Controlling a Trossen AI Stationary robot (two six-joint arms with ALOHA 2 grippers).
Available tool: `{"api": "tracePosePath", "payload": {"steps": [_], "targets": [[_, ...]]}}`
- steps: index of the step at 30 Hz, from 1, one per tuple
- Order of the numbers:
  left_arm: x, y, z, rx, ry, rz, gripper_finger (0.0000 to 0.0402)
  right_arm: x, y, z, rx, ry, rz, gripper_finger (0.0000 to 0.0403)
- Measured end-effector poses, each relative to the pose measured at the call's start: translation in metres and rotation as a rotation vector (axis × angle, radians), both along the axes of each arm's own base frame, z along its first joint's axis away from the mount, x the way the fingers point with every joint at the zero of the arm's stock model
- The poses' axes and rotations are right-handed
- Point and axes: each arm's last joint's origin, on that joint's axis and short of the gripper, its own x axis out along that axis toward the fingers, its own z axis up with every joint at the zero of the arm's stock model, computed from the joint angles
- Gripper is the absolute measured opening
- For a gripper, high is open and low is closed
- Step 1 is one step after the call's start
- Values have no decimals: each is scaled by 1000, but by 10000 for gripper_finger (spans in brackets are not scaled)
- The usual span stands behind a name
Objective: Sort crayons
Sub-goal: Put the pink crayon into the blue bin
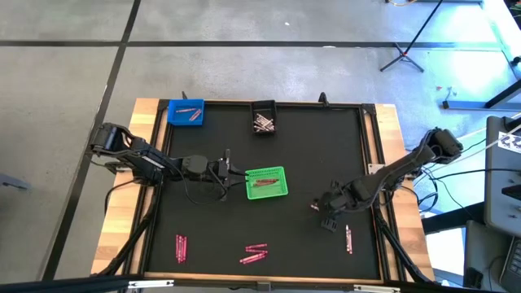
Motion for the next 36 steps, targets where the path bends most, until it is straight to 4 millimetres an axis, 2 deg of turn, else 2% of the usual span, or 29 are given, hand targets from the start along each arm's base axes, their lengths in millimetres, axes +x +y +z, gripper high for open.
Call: {"api": "tracePosePath", "payload": {"steps": [9,14,17,23,26,29,32,36], "targets": [[0,0,0,0,0,0,86,6,7,-31,-101,114,19,126],[0,0,0,0,-1,0,86,8,8,-39,-109,142,47,122],[0,0,0,0,-1,1,86,8,9,-40,-102,144,48,99],[0,0,0,0,-4,1,86,9,9,-39,-101,139,72,19],[0,0,2,-2,-24,-1,86,9,9,-35,-104,147,111,11],[1,0,3,-3,-33,-1,86,14,6,-20,-115,142,145,28],[1,0,4,-4,-43,-1,86,25,-2,-2,-140,65,183,33],[1,0,9,-6,-91,18,86,39,-16,16,-188,-78,264,18]]}}
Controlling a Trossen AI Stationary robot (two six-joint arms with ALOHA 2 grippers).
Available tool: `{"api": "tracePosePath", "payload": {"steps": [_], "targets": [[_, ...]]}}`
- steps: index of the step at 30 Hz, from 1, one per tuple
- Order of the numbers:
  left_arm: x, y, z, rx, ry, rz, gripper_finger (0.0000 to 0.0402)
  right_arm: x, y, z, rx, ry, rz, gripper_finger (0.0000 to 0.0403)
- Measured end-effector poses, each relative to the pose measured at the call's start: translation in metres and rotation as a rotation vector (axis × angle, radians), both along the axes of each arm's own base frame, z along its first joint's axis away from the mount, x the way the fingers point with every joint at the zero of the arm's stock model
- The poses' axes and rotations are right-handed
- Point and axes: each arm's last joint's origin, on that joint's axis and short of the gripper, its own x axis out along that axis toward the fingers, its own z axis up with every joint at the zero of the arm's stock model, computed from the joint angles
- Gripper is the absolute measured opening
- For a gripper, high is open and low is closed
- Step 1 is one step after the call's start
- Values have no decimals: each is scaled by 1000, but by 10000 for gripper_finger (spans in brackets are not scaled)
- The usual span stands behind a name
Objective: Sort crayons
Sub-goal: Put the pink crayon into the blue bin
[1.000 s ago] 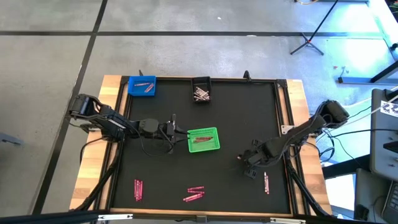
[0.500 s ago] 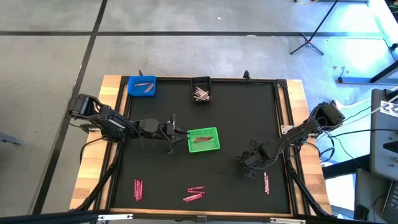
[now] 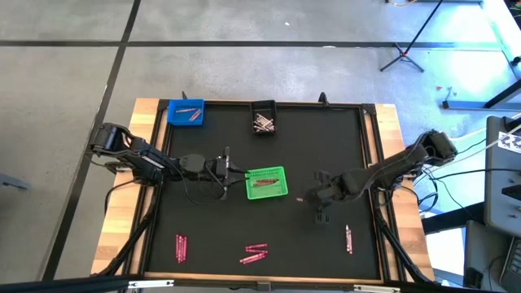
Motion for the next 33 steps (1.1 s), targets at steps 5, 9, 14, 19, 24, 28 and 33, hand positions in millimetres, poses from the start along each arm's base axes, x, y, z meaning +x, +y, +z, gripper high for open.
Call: {"api": "tracePosePath", "payload": {"steps": [5,9,14,19,24,28,33], "targets": [[1,2,5,35,-45,65,100,18,-25,8,-37,-137,100,6],[6,3,8,25,-38,94,130,31,-51,13,-83,-223,155,14],[11,2,10,8,-11,92,150,48,-83,24,-177,-399,196,12],[11,1,10,6,-12,86,150,57,-105,32,-215,-525,194,12],[12,1,11,-13,-26,87,149,68,-111,41,-221,-678,204,14],[12,2,14,-10,-57,95,149,79,-109,43,-208,-794,259,13],[12,2,18,-17,-96,95,149,95,-110,31,-206,-864,272,15]]}}
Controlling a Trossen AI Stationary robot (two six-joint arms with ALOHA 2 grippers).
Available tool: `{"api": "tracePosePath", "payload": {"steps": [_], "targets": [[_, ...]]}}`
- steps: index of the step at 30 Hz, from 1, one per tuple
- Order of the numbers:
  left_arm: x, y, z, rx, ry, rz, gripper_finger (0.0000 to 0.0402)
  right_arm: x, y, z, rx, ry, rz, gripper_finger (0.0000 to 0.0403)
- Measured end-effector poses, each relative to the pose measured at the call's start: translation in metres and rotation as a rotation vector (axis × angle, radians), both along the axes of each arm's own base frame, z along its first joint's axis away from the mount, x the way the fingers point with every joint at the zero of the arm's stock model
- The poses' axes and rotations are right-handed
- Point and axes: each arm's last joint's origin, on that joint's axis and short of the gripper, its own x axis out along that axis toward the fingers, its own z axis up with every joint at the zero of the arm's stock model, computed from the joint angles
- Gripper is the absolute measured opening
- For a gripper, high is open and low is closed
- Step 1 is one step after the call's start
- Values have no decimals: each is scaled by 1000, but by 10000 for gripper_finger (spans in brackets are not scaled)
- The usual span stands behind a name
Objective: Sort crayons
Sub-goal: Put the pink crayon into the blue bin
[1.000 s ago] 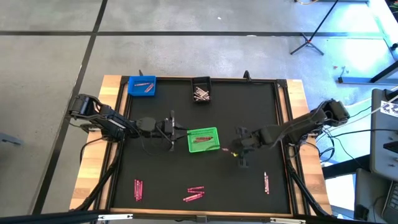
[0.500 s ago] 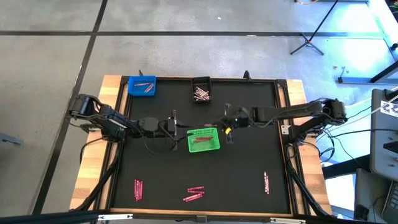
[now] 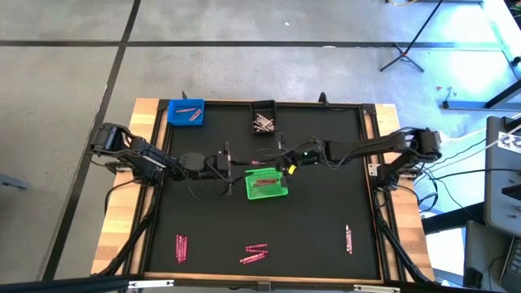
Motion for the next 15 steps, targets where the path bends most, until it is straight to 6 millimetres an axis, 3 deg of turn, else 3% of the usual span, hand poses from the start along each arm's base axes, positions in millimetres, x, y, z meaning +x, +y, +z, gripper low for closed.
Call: {"api": "tracePosePath", "payload": {"steps": [7,15], "targets": [[0,0,3,-11,-35,18,149,12,0,-15,12,-31,12,15],[0,0,5,-4,-55,18,129,16,0,-15,22,-75,19,16]]}}
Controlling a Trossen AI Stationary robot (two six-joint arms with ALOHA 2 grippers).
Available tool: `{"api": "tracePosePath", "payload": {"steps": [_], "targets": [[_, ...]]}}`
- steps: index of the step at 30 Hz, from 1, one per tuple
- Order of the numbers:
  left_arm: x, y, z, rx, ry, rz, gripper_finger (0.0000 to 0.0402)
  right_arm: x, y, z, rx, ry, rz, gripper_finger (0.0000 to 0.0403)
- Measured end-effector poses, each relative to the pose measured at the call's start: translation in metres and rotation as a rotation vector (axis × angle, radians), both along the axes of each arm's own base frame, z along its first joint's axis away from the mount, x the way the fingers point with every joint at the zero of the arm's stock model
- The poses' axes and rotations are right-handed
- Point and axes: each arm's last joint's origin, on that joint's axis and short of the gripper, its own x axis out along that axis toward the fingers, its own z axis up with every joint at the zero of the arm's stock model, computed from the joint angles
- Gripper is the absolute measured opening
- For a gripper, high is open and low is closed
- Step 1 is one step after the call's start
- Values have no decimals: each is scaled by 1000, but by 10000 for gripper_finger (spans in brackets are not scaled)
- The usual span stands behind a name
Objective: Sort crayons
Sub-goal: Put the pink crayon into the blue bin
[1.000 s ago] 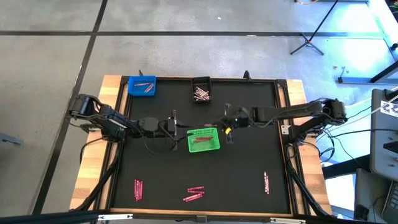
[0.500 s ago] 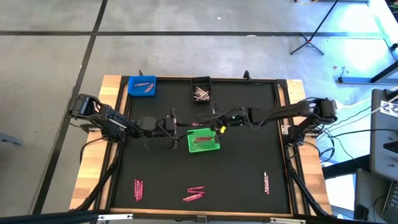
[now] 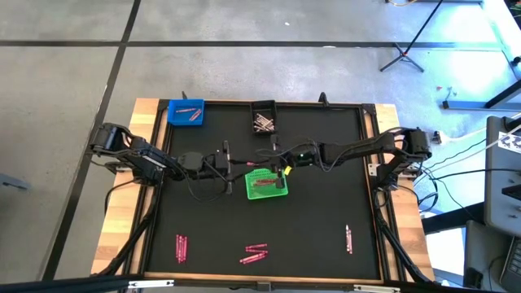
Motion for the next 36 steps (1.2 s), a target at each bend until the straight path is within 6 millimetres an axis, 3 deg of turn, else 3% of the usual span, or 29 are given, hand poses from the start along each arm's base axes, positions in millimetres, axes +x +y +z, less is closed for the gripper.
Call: {"api": "tracePosePath", "payload": {"steps": [14,19,24,29,36], "targets": [[0,2,1,25,-4,12,9,0,0,2,57,-15,-9,22],[0,1,0,26,1,7,8,-3,0,3,79,14,-11,75],[-2,2,3,43,22,21,19,-27,2,29,87,150,-11,119],[-12,12,14,77,106,128,21,-60,4,42,127,329,-29,128],[-40,34,27,112,278,363,22,-78,6,25,180,485,-58,124]]}}
